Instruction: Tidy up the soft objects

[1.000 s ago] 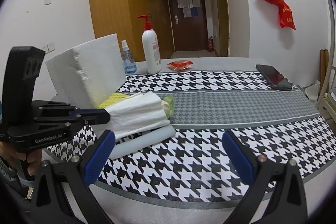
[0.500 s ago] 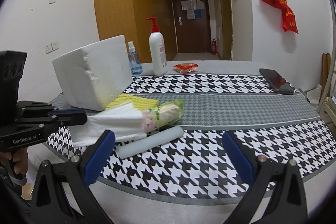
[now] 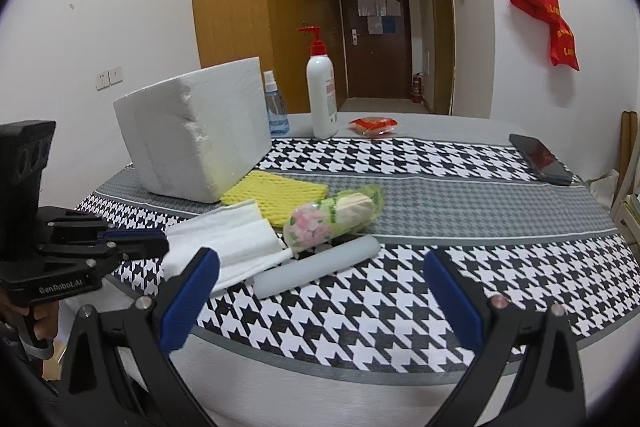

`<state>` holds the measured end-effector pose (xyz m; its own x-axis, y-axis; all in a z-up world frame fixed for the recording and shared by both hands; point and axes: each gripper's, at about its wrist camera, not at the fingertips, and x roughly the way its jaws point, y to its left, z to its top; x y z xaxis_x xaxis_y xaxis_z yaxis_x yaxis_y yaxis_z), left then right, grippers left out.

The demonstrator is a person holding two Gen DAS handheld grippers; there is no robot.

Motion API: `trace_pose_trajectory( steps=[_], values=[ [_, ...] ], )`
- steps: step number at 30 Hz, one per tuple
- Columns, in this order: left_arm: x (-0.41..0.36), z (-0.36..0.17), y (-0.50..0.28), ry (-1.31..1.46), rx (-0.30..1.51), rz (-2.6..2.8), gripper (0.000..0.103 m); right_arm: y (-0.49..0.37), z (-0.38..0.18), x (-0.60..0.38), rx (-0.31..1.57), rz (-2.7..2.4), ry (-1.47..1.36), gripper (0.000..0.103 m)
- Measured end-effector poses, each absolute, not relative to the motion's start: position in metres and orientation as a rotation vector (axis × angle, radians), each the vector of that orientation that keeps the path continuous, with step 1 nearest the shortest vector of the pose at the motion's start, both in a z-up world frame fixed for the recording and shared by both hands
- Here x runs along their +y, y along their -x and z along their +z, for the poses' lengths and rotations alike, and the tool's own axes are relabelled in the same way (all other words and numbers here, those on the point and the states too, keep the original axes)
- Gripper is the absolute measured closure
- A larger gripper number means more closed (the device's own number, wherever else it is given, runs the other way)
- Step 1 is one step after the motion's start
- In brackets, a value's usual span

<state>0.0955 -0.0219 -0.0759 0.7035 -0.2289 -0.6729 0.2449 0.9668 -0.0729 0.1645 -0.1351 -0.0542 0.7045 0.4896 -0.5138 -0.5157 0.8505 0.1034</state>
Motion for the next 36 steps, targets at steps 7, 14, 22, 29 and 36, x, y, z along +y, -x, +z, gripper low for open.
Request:
trace_pose_trajectory(
  steps=[7,14,22,29,36],
  values=[
    [-0.014,-0.088,-0.107,0.002,0.760,-0.248,0.044,-0.171,-0.061,-0.127,0.603,0.566,0.043,0.000],
    [-0.017,-0.098,-0.115,-0.021,0.779,-0.255,0.029,-0.173,-0.064,-0.120,0.615,0.568,0.056,0.000],
    [-0.016,-0.107,-0.125,-0.015,0.829,-0.280,0.025,-0.172,-0.065,-0.119,0.623,0.569,0.060,0.000],
    [-0.030,-0.110,-0.127,-0.093,0.862,-0.296,0.011,-0.174,-0.070,-0.113,0.647,0.576,0.061,0.000],
    [-0.026,-0.111,-0.128,-0.078,0.864,-0.273,0.011,-0.180,-0.075,-0.106,0.687,0.561,0.061,0.000]
  ],
)
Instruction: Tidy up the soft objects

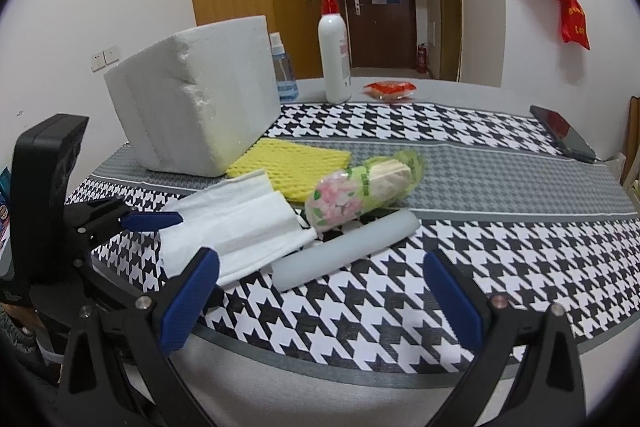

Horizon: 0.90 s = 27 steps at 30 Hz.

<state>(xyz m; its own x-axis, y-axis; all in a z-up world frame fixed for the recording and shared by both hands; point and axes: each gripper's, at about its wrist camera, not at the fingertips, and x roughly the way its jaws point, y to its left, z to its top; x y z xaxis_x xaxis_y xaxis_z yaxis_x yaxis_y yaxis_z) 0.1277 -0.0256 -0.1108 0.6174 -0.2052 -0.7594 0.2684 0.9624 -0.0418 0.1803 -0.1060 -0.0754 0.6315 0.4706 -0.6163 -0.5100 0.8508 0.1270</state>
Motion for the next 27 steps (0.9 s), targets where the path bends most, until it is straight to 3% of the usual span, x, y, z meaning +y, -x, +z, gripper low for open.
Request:
trace_pose_trajectory(
  steps=[9,15,19,21,27],
  values=[
    [-0.011,-0.110,-0.126,-0.039,0.858,-0.174,0.013,-0.187,-0.081,-0.096,0.735,0.519,0.082,0.000],
    [-0.004,-0.108,-0.121,-0.053,0.838,-0.147,0.033,-0.192,-0.086,-0.092,0.768,0.492,0.076,0.000],
    [-0.001,-0.107,-0.118,-0.044,0.815,-0.159,0.053,-0.192,-0.087,-0.087,0.778,0.465,0.086,0.000],
    [0.000,-0.107,-0.118,-0.032,0.811,-0.163,0.055,-0.192,-0.088,-0.084,0.782,0.453,0.089,0.000],
    [0.002,-0.105,-0.117,-0.003,0.807,-0.175,0.056,-0.198,-0.094,-0.080,0.820,0.432,0.054,0.018]
  ],
)
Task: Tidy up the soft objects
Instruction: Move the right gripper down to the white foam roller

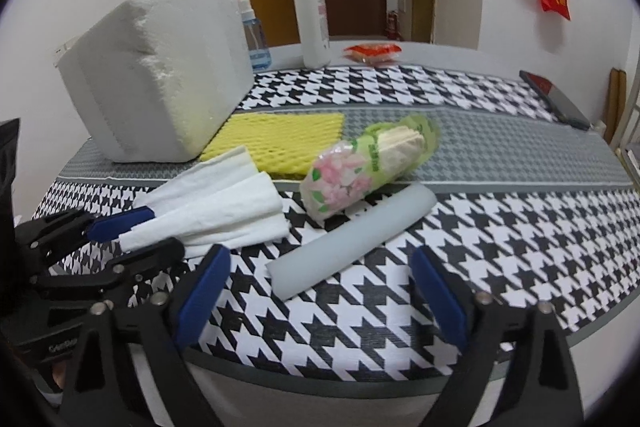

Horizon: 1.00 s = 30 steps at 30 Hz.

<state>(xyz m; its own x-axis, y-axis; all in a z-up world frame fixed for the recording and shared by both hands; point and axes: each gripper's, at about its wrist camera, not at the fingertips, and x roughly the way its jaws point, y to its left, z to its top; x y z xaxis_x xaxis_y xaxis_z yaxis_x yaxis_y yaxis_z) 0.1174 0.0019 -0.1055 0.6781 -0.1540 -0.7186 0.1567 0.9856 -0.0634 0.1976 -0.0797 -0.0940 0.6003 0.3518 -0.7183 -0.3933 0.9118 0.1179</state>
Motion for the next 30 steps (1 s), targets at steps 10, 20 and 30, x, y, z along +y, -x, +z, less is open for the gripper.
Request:
trace_pose_trajectory(
  steps=[10,20,30],
  values=[
    [0.006,-0.105,-0.117,0.026,0.804,-0.194,0.056,-0.193,-0.094,-0.070,0.811,0.345,0.103,0.043],
    [0.007,-0.105,-0.116,0.030,0.803,-0.195,0.056,-0.185,-0.088,-0.090,0.855,0.363,0.067,0.064],
    [0.006,-0.105,-0.116,0.028,0.804,-0.195,0.056,-0.180,-0.075,-0.133,0.815,0.203,0.047,0.064]
  ],
)
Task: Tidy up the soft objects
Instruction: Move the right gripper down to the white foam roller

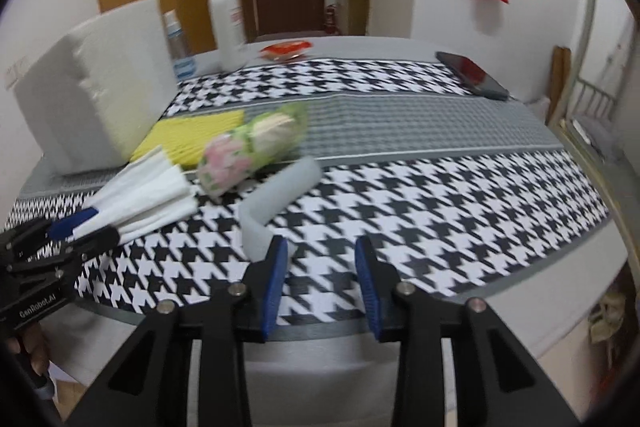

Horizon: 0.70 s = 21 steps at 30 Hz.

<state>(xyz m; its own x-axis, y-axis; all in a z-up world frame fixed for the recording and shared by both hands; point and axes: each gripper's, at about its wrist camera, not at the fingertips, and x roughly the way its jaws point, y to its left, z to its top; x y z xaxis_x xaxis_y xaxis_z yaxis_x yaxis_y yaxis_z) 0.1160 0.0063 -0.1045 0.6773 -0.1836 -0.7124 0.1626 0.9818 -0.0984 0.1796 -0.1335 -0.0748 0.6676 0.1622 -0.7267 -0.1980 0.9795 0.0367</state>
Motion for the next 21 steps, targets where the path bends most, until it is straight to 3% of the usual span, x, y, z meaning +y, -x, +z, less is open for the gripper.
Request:
trace_pose_trajectory(
  steps=[21],
  values=[
    [0.007,-0.104,-0.116,0.036,0.804,-0.203,0.056,-0.179,-0.084,-0.103,0.834,0.238,0.023,0.063]
  ],
)
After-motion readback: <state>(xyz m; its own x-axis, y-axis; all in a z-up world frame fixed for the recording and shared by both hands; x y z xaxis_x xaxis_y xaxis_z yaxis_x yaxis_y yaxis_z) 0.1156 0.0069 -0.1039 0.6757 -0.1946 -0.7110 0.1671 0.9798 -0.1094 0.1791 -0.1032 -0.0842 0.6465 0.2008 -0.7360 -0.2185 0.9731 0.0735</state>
